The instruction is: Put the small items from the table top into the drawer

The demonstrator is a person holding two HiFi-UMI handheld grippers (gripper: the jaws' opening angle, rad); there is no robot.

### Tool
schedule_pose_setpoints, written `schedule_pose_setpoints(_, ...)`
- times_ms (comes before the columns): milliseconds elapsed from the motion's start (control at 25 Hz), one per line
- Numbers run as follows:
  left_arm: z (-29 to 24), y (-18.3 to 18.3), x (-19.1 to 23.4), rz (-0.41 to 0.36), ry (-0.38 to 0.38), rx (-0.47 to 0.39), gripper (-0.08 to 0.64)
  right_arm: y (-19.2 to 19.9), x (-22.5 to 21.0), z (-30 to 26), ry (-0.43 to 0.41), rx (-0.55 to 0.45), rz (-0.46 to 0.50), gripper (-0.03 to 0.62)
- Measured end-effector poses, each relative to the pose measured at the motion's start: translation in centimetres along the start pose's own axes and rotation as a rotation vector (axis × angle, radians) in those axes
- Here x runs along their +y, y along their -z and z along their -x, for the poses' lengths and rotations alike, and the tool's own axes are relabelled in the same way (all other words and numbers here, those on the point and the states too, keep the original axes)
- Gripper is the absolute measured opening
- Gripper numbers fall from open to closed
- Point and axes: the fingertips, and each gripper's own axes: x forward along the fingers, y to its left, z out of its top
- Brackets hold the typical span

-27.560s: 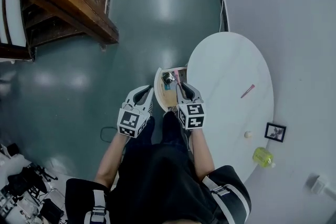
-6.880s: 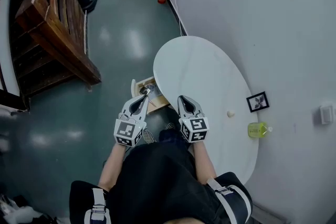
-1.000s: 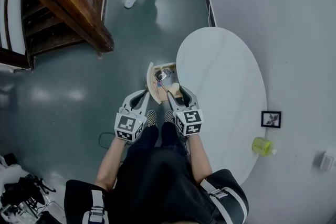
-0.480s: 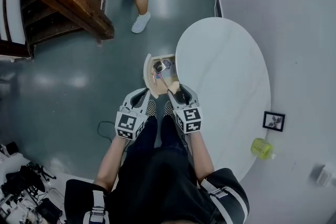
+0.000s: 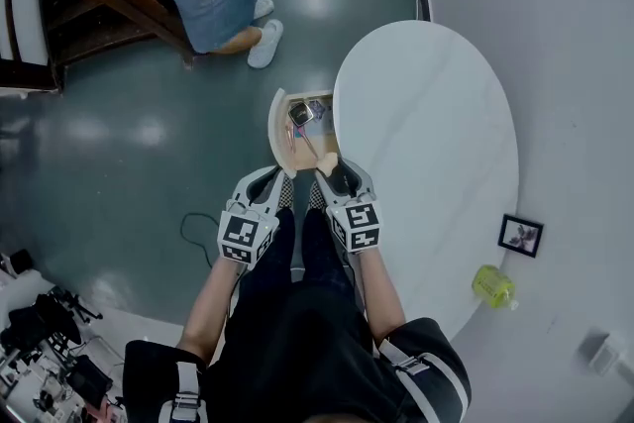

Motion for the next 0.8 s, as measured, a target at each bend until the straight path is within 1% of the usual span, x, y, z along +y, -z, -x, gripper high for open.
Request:
schedule_pose_setpoints(160, -0.6, 1.3, 0.2, 0.017, -0.007, 0.015, 0.020, 1.5, 0.2, -0.9, -0.018, 0.026, -0.004, 0.232)
schedule_pose_setpoints(320, -0.8, 1.9, 0.1, 0.026, -0.010, 0.026, 0.020, 2.1, 0.4, -1.5, -0.031, 0.036, -0.004, 0.232)
schedule_pose_setpoints(680, -0.7, 1.5, 0.4, 0.024, -0.025, 0.025, 0.020, 1.5, 1.0, -4.4, -0.045, 0.061, 0.018, 0.232)
schedule_pose_setpoints(800, -0.7, 1.4, 0.7, 0.023, -0.029, 0.026, 0.020, 1.9, 0.8, -6.2, -0.028, 0.088, 0.020, 0.232)
